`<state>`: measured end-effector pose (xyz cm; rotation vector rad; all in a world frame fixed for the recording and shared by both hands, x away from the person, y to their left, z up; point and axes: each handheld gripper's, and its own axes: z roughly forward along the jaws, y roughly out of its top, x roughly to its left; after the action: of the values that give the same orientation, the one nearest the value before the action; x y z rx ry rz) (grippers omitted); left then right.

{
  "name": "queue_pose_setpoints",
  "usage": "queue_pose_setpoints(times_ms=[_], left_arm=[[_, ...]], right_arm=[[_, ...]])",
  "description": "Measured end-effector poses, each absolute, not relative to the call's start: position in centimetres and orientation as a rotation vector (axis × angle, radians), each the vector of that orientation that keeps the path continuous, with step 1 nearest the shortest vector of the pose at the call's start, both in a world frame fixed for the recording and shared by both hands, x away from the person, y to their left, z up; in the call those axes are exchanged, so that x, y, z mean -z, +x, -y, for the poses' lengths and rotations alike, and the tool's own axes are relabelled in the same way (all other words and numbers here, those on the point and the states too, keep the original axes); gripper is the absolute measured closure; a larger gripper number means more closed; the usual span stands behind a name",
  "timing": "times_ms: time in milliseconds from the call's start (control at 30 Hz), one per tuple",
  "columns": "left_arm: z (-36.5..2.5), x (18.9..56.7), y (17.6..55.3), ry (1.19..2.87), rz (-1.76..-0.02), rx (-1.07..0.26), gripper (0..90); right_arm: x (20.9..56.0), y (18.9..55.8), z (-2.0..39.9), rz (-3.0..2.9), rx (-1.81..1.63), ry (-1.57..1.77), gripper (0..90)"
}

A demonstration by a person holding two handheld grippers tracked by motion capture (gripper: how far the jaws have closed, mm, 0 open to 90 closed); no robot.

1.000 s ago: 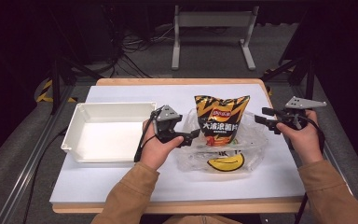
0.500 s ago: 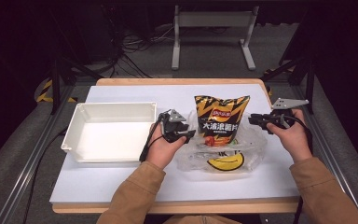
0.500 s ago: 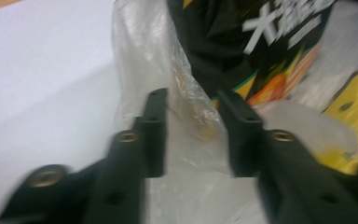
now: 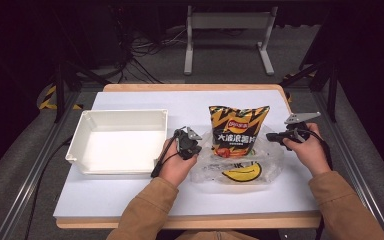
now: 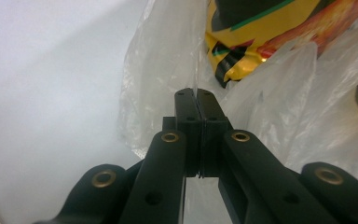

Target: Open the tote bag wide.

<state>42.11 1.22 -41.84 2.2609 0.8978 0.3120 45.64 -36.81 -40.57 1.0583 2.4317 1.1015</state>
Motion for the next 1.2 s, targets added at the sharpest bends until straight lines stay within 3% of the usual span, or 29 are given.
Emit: queue_pose_setpoints(times_ms=[500,800,967,1200], left_arm=[[-1.5,43.2,42.4,2.277,-0.949,-0.275,85.6],[-2.4,41.7,41.3,2.189,-0.922,-0.369,44.0],[-3.5,40.3,40.5,2.121,-0.904,-0.383,36.3],[-5.4,38.4,39.7,2.065,-0.880,-0.398,32.3]], right_arm=[[41.9,45.7,38.3,-2.431,-1.069,1.146,88.9],[41.1,45.0,38.6,-2.352,-1.130,1.128,65.2],[40.0,44.0,39.0,-2.291,-1.202,1.105,56.8],[38.5,42.4,40.0,-2.209,-1.298,1.100,53.9]])
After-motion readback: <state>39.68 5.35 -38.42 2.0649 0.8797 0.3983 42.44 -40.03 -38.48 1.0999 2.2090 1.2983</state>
